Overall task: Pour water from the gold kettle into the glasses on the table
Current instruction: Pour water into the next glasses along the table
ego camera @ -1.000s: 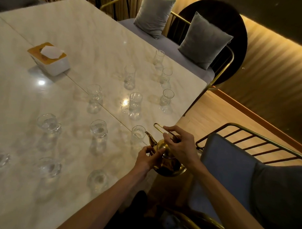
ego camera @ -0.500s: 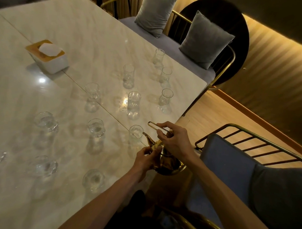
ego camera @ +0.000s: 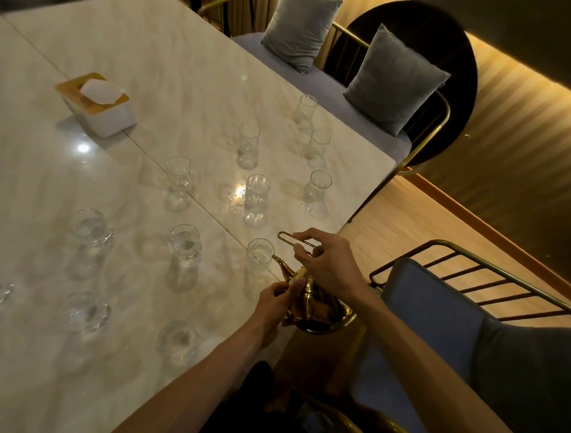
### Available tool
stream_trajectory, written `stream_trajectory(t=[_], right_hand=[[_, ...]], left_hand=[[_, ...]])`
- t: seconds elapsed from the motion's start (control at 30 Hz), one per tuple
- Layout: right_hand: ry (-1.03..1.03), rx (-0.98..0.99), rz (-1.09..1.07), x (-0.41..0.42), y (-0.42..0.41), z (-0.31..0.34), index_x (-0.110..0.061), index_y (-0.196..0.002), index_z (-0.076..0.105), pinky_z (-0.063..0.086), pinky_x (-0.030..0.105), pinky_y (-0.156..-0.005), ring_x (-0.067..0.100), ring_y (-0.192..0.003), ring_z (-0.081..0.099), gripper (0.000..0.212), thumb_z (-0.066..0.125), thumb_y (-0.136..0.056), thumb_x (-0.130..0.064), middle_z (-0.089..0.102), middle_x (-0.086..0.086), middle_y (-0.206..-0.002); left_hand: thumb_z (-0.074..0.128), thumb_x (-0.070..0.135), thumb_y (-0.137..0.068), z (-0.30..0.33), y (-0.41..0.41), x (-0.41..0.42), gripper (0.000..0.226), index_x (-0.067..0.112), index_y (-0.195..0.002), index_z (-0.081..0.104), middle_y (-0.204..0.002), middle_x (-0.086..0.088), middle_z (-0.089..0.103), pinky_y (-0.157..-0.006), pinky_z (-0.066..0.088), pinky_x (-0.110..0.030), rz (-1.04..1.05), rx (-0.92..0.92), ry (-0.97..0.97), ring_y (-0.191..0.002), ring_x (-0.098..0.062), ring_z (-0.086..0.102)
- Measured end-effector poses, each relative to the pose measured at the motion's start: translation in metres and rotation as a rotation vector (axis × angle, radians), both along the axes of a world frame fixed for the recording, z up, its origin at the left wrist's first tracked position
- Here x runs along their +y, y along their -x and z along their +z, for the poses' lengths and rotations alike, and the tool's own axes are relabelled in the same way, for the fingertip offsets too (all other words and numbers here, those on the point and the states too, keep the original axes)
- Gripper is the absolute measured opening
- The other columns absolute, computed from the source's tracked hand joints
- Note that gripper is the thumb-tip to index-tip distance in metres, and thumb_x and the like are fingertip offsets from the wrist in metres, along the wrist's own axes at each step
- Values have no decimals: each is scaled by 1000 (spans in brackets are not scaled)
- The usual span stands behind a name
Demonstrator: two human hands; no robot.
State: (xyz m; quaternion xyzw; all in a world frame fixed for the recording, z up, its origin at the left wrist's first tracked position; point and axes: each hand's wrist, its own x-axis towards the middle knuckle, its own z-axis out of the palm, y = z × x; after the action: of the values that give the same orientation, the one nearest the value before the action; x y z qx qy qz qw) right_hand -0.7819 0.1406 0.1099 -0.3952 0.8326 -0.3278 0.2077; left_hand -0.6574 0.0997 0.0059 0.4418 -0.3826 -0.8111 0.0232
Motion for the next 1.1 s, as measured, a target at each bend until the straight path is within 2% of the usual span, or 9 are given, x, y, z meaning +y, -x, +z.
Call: stream_trajectory(t=[0.27, 0.47, 0.57, 0.7, 0.83, 0.97, 1.1], right_hand=[[-52, 29, 23, -6, -1, 5, -29, -122, 70, 35, 9, -49, -4, -45, 51, 27, 66, -96, -34, 52, -18, -60], [-68, 39, 37, -7, -3, 11, -27, -124, 69, 37, 8, -49, -7, -47, 52, 28, 65, -97, -31, 60, -16, -70], [-72, 41, 37, -8, -4, 13, -24, -125, 70, 37, 6, -49, -9, -47, 51, 29, 65, -97, -30, 50, -23, -68], [-63, 29, 45, -9, -4, 13, -22, -125, 69, 38, 6, -49, -14, -49, 52, 29, 65, -97, -28, 50, -23, -69], [-69, 37, 53, -12, -5, 14, -24, -126, 69, 37, 6, -51, -7, -49, 50, 30, 65, -97, -29, 74, 3, -93], [-90, 18, 53, -14, -3, 13, -25, -124, 70, 38, 10, -58, -5, -54, 52, 28, 65, -97, -31, 75, 4, -101], [-96, 22, 54, -18, -2, 10, -28, -121, 71, 52, 18, -70, 2, -75, 67, 27, 66, -95, -34, 75, -2, -115]], left_hand=[[78, 56, -69, 3, 0, -2, 73, 9, -122, 61, -117, -12, 69, -93, 55, -57, 2, 20, -40, -107, -33, 67], [76, 49, -76, 7, -1, -2, 67, 5, -123, 60, -117, -13, 68, -74, 58, -43, 16, 43, -72, -105, -30, 67], [78, 53, -71, 7, -1, -2, 73, 5, -123, 60, -117, -13, 68, -84, 58, -50, 11, 46, -73, -106, -32, 67], [79, 56, -68, 8, -2, -3, 76, 6, -123, 61, -119, -13, 68, -94, 54, -57, 2, 51, -62, -109, -33, 65], [75, 53, -71, 11, -2, -3, 70, 5, -121, 61, -116, -12, 67, -92, 54, -53, 3, 59, -74, -108, -31, 64], [73, 49, -77, 15, -3, -3, 64, 4, -121, 60, -116, -12, 66, -79, 55, -45, 12, 61, -102, -105, -29, 64], [70, 43, -87, 19, -3, -3, 54, 4, -122, 59, -115, -11, 66, -72, 55, -40, 20, 61, -122, -102, -27, 65]])
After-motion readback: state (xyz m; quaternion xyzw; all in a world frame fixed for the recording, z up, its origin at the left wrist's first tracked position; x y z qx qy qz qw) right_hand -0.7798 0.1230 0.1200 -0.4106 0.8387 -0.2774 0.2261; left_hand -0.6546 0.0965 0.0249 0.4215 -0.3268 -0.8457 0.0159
